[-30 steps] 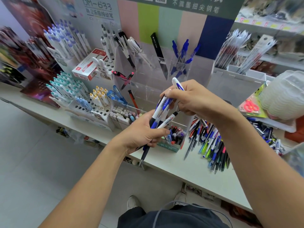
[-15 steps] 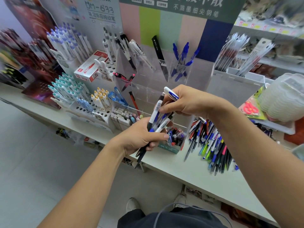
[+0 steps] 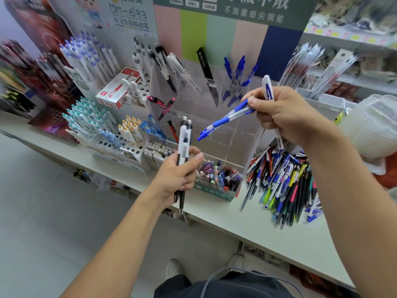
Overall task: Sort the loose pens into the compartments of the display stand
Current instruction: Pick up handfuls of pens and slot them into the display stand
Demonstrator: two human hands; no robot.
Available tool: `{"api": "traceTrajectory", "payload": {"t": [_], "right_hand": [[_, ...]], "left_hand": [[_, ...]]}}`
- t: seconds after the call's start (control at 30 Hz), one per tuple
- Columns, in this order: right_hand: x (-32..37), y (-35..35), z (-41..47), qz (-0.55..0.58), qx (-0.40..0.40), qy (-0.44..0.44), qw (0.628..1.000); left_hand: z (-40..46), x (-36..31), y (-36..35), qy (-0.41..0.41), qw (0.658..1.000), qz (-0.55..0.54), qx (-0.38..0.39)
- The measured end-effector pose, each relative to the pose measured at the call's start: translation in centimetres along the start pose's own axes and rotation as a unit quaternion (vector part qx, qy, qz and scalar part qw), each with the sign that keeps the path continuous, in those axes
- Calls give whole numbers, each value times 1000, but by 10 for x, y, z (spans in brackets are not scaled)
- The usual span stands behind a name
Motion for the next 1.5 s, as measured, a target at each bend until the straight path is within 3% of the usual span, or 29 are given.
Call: {"api": "traceTrajectory", "payload": {"t": [0.13,0.27,0.43,0.5,0.57,0.7,0.87,0.93,1.03,1.13,1.23,1.33,1.5], "right_hand": [[-32,-12,-1,75,45,-52,995],[-57,-23,-5,147,67,-106,981],[-73,-19,-10,203,77,-151,964],[-72,-15,-15,151,73,-153,974],[-62,-4,-21,13,35,-124,992],[-22,-2,-31,-212,-37,-30,976],[0,-47,-31,-251,8,31,967],[1,-51,-27,-256,1,40,966],[-1,-53,-24,-317,-17,40,948],[10,-36,-29,-309,-63,47,948],[44,19,-35,-125,-159,95,975],[79,59,-30,-35,-227,167,959],[108,56,6,-182,-327,228,899]], "left_hand": [[12,-20,-3,-55,997,-38,-30],[19,-44,-12,-105,994,5,-42],[23,-50,-12,-116,992,12,-43],[24,-51,-9,-124,990,34,-53],[25,-54,-4,-130,986,79,-71],[31,-61,2,-107,975,178,-78],[37,-65,-27,-97,984,142,-45],[39,-65,-35,-88,990,105,-38],[40,-70,-38,-102,985,132,-35],[40,-75,-32,-118,986,112,-48],[41,-72,-15,-96,991,42,-85],[42,-59,-11,-41,996,0,-81],[39,-45,-28,3,998,-52,-40]]}}
Point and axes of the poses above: each hand's wrist, its own z-axis towards the middle knuckle, its own y-axis out of the back of the hand, x = y × z, the point moved 8 cm from there along z, towards the middle knuckle, and after that the axes turned 15 degrees about -y, right-handed, at the moved point
